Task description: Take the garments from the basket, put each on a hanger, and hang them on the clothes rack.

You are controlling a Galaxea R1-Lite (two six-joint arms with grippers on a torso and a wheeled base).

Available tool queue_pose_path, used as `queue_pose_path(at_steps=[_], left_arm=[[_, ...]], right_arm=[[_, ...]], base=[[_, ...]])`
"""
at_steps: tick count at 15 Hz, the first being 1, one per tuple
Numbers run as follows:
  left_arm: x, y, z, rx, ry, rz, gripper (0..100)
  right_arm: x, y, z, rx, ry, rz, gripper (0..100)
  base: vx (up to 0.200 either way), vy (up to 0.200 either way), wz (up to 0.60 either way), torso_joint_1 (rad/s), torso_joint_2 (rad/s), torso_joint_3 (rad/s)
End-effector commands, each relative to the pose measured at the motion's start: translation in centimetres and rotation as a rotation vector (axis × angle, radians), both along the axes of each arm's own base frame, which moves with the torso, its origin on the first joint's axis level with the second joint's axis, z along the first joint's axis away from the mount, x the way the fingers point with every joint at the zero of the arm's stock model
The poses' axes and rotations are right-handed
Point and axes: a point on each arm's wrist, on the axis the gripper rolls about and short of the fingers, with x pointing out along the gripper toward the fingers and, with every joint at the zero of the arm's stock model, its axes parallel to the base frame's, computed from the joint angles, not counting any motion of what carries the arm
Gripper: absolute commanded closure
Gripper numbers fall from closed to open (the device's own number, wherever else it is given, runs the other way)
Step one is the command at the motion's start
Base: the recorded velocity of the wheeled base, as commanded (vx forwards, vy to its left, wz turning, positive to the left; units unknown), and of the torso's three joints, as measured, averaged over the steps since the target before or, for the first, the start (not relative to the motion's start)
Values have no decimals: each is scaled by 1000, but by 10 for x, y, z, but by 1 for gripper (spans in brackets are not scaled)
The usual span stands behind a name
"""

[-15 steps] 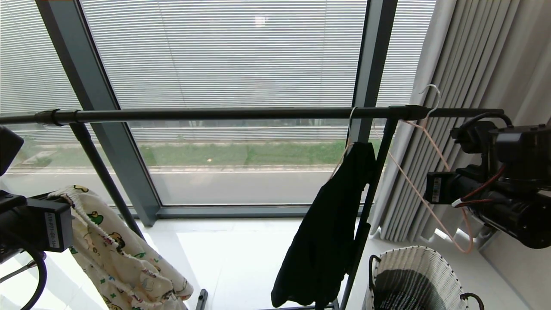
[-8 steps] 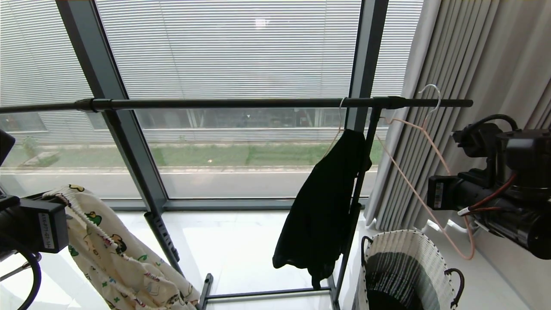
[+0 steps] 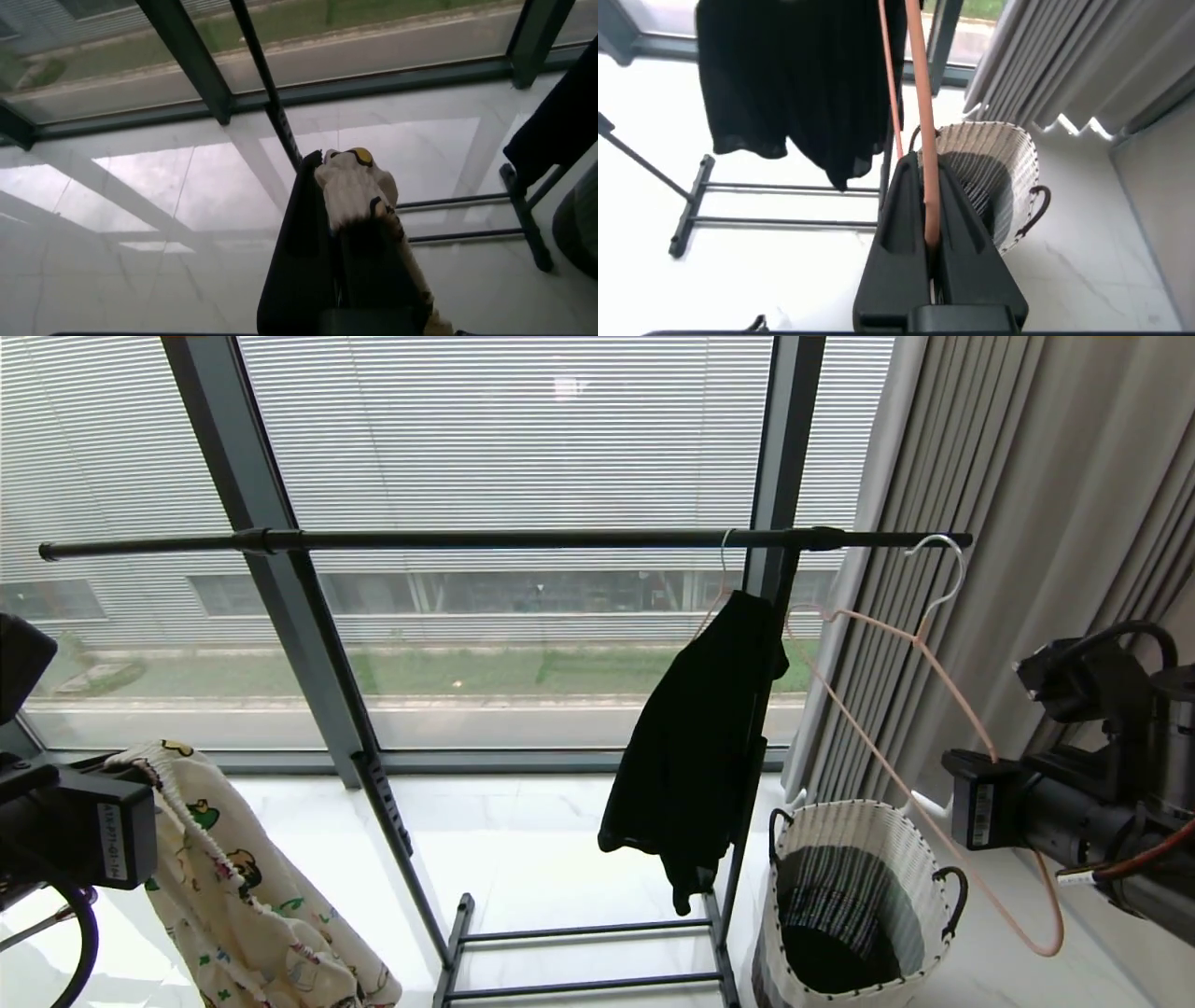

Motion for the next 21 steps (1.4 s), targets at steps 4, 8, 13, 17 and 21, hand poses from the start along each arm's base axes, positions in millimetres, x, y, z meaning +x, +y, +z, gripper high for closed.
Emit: queue_pose_path(at_steps=[4,8,13,17,21], left_arm=[[4,-21,-3,-1,31,-139,100],[60,-57,-5,-76,-2,-111,100],[110,-108,-3,-114,-39,-113,100],[116,-134,-9,-151,-40,-67,100],[125,-135,-15,-150,-46,25,100]], right_arm=[[-57,10,-19,-3,32,269,100],[-94,25,-30,53,94,477,100],[-118,39,-27,64,92,638,100],[-119,41,-24,69,72,659,100],[-121,41,-23,31,55,724,100]], base=[[0,0,0,0,0,0],[0,0,0,0,0,0],[0,0,0,0,0,0],[0,0,0,0,0,0],[0,0,0,0,0,0]])
